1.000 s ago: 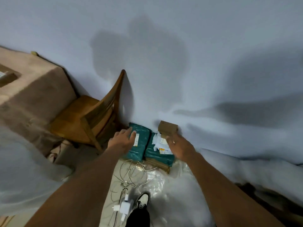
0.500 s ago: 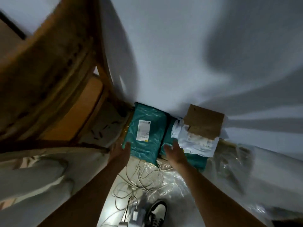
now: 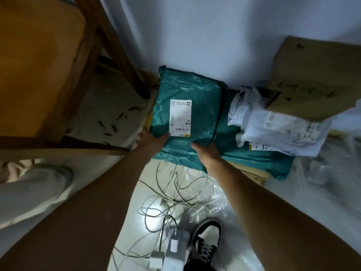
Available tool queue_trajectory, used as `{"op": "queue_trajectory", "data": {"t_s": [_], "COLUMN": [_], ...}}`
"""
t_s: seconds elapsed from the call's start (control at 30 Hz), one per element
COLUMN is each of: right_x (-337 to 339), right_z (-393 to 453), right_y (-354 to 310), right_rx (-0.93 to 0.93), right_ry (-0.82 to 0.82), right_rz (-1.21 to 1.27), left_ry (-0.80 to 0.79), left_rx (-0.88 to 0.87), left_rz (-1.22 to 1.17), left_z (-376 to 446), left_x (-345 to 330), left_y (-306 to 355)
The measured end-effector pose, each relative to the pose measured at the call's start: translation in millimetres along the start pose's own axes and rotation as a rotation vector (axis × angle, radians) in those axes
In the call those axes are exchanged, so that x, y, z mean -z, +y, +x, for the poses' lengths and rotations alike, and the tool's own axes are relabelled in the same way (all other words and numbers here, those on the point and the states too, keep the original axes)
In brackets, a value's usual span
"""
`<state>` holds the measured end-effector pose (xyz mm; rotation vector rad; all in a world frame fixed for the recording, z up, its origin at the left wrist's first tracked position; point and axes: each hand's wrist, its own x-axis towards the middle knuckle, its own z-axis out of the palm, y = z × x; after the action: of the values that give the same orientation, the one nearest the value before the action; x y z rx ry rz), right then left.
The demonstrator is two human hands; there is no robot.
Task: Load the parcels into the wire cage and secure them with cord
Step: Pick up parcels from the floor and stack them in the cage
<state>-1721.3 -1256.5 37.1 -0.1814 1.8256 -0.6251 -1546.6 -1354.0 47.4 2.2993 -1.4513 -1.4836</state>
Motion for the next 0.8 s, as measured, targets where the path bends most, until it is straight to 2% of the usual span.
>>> {"op": "queue_trajectory", "data": {"t_s": [0.1, 0.23, 0.47, 0.7, 0.8], "right_x": [7, 22, 46, 110, 150], "right_z": [-12, -48, -124, -252, -320], "right_y": [6, 9, -20, -84, -120], "right_rx": [0.021, 0.043, 0.128, 0.333, 0.425], "right_ry": [0.014, 0.020, -0.070, -0.003, -0.010], "right_rz": [0.003, 0.168, 0.255, 0.215, 0.190], "left_ry": [-0.004, 0.050, 0.104, 0.166, 0.138], "left_rx": [0.038, 0.082, 0.117, -0.008, -0.100], "left_rz": [-0.126, -0.371, -0.439, -0.487, -0.505], "left_z": [-13, -61, -149, -281, -345], "left_x": [8, 14, 46, 100, 129], "left_y": [-7, -6, 6, 86, 130]}}
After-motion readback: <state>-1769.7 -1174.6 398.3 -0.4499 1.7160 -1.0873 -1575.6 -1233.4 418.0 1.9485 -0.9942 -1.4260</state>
